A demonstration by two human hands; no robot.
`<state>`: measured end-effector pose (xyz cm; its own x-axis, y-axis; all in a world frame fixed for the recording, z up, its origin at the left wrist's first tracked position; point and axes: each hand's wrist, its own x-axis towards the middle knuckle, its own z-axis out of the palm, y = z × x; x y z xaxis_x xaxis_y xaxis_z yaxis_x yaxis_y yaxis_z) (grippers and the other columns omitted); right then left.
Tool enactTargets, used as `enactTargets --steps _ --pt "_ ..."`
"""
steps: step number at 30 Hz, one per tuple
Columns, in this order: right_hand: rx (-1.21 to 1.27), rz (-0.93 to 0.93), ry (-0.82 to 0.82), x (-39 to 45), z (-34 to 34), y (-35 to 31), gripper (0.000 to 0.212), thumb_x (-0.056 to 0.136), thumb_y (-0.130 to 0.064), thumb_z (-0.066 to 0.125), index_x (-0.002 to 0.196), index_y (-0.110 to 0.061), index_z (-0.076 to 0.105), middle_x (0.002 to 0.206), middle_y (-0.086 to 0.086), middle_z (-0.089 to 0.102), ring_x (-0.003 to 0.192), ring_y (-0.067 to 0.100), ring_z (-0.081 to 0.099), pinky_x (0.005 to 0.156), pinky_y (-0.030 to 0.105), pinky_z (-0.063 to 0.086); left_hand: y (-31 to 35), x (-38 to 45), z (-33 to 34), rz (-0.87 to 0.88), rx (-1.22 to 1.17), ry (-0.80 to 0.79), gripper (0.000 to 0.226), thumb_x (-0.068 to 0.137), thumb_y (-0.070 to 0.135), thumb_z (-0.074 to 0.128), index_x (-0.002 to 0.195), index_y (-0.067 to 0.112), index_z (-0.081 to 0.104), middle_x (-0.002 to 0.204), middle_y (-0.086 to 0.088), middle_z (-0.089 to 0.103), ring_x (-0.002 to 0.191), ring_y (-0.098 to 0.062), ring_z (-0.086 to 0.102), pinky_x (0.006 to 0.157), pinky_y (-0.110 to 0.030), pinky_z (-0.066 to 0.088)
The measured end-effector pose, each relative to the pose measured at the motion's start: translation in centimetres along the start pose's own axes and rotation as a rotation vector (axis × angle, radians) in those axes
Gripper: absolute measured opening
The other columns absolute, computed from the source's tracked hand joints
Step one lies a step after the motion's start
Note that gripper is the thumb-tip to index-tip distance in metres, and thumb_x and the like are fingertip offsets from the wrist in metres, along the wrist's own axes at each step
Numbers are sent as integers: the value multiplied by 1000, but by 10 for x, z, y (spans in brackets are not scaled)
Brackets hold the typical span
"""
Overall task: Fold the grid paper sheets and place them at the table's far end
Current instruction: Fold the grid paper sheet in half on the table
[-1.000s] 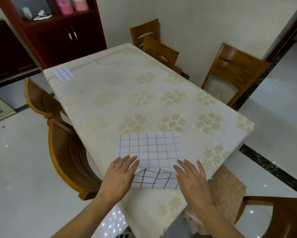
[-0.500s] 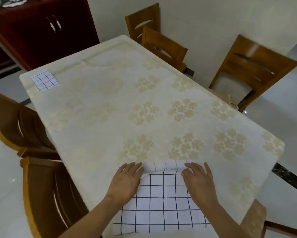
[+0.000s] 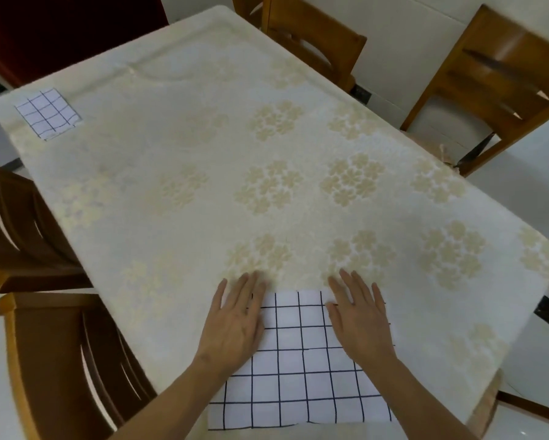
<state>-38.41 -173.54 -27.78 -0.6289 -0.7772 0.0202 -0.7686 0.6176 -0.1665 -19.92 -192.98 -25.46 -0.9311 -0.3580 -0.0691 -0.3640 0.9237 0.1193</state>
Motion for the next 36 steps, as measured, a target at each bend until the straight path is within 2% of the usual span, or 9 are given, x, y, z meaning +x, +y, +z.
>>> enactTargets --steps 4,9,18,24,31,36 --pt "20 8 -47 -24 5 -9 53 103 -42 32 151 -20 40 159 8 34 150 27 24 117 56 26 38 -16 15 93 -55 -7 61 99 37 40 154 13 28 162 -10 23 148 -27 24 115 -53 24" --pt "13 3 -82 -43 20 -4 61 102 -52 31 157 -26 23 165 4 18 153 26 13 118 57 24 48 -21 34 20 -75 -65 64 101 46 37 157 20 18 165 -6 10 151 -26 11 115 -55 27" --pt "7 -31 -61 -44 28 4 63 102 -54 33 156 -24 25 165 5 17 152 28 14 118 59 23 44 -25 45 -37 -84 -75 66 99 54 36 156 26 18 165 -5 10 152 -25 9 117 -56 23" --pt "-7 -28 -104 -40 25 3 64 102 -57 28 158 -26 18 167 4 11 153 28 9 118 58 21 45 -29 45 -61 -68 -76 66 99 55 34 156 27 17 165 -5 10 152 -25 8 117 -56 21" --pt "-33 -28 -139 -35 25 4 65 102 -59 25 158 -26 18 167 4 10 153 27 7 118 58 22 42 -29 46 -65 -72 -66 67 98 55 37 156 28 19 165 -6 9 152 -28 6 116 -57 22" --pt "-6 4 -94 -42 8 -2 69 101 -58 28 158 -22 15 167 6 7 154 28 3 121 57 16 53 -35 32 -104 -95 8 69 98 51 42 156 21 19 165 -7 11 152 -25 8 119 -56 19"
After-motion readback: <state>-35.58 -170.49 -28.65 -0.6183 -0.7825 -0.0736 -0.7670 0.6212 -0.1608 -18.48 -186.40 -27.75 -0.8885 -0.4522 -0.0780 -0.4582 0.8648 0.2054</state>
